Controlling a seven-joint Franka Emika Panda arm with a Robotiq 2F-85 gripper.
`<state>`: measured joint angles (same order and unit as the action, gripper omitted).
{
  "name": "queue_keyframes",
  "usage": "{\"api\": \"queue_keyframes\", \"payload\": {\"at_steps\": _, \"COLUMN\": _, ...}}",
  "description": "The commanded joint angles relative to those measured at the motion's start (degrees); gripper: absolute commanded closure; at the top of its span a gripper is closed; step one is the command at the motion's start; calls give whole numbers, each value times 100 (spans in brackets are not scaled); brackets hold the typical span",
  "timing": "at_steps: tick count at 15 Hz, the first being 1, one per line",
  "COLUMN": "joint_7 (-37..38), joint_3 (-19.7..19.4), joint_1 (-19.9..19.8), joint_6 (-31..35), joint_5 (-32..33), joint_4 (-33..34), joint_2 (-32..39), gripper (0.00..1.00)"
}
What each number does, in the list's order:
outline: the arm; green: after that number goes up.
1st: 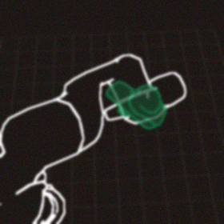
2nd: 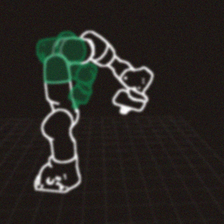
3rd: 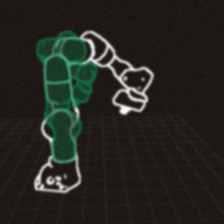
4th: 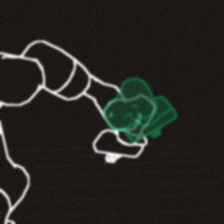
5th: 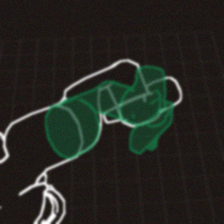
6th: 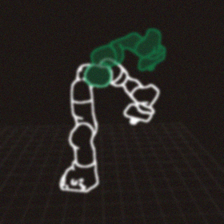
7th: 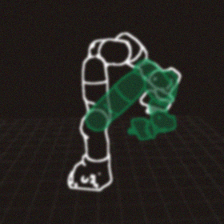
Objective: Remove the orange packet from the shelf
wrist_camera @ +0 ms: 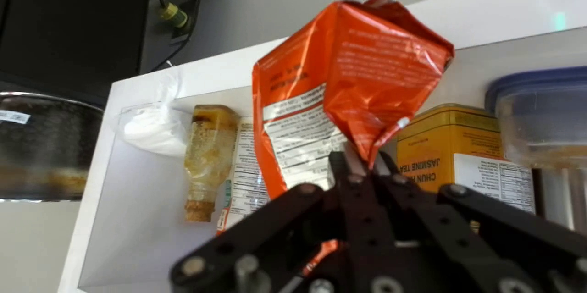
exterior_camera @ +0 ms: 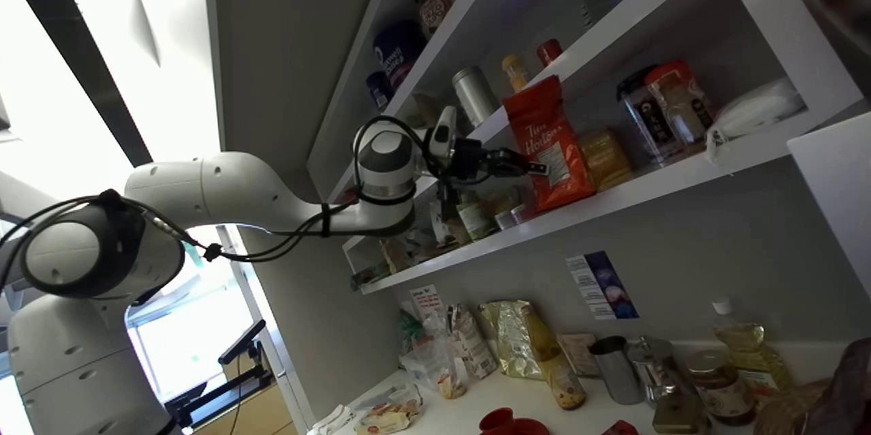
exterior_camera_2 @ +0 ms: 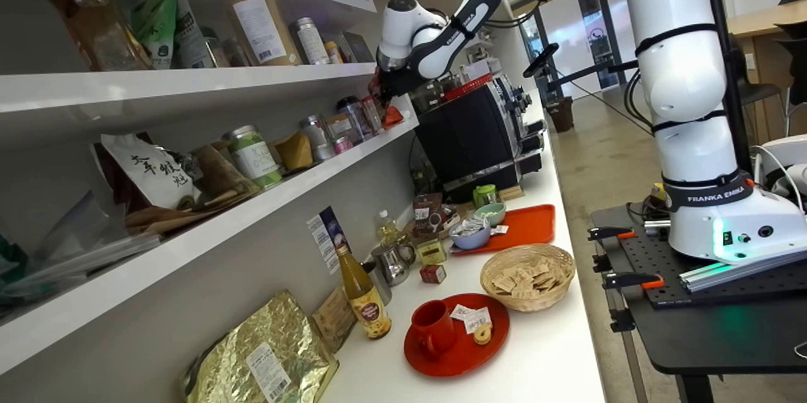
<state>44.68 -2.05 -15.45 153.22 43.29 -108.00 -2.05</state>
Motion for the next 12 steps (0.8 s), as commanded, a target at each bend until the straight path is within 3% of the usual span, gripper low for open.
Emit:
{"api": "queue_keyframes", "payload": {"at_steps": 1, "joint_7": -665, "joint_3": -22, "joint_1": 54, "joint_6": -132, "joint_5": -343, "joint_4": -912, "joint_2": -960, "gripper": 98}}
{"api": "queue_keyframes", "payload": {"at_steps": 2, "joint_7": -950, "joint_3": -181, "joint_1": 257, "joint_6": -108, "joint_5": -531, "joint_4": -1097, "joint_2": -1158, "gripper": 98}}
{"api": "queue_keyframes", "payload": {"at_steps": 8, "joint_7": -2887, "joint_3": 45, "joint_1": 1006, "joint_6": -282, "joint_5": -2393, "joint_4": -2156, "joint_2": -2118, "gripper": 98}}
{"api": "queue_keyframes", "payload": {"at_steps": 12, "joint_7": -3157, "joint_3": 669, "joint_1": 1724, "joint_6": -446, "joint_5": -3228, "joint_4": -2443, "joint_2": -2063, "gripper": 98}}
